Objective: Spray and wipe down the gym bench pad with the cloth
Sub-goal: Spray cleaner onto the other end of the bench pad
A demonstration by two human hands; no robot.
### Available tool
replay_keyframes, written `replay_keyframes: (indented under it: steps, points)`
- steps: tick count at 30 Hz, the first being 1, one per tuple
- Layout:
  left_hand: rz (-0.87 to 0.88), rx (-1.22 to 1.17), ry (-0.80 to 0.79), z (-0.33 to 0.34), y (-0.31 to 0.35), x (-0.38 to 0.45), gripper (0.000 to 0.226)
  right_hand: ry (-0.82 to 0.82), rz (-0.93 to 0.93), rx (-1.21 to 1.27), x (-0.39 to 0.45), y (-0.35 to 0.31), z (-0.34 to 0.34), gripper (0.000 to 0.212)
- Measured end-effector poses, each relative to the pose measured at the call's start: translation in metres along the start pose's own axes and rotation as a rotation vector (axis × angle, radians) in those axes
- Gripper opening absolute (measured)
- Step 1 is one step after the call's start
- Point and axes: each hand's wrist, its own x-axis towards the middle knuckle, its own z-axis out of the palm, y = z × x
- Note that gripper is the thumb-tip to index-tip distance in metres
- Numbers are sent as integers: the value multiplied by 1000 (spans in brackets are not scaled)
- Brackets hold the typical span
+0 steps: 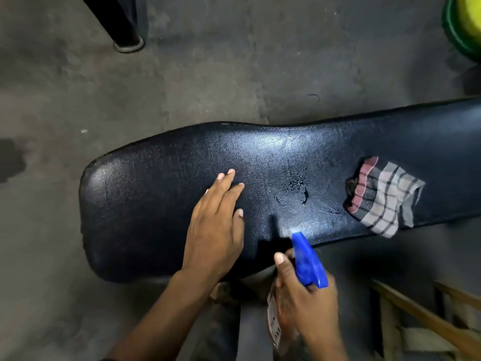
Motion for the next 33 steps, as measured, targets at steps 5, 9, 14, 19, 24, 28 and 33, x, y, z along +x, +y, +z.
replay_keyframes:
  steps: [5,9,14,19,24,28,33]
  points:
    - [-103,-22,86,-10,-9,-13,50,-105,-23,-134,-11,12,10,84]
    - [-195,-32,126,-27,-21,-26,49,-156,-122,-153,-12,-4,28,60]
    - [-253,-16,150,-42,-48,-49,50,-193,-195,-122,-20,-37,58,54]
    - [-271,-48,158,-47,-58,-64,50,-283,-202,-122,-31,-67,83,45]
    - [-318,-110,192,-56,-59,-68,50,-391,-204,-125,-44,-75,99,31]
    - [-382,-95,239,-65,-71,-77,50,-439,-241,-154,-53,-70,112,42]
    - [-451,-33,293,-77,-94,-94,51,-471,-218,-230,-71,-49,122,47]
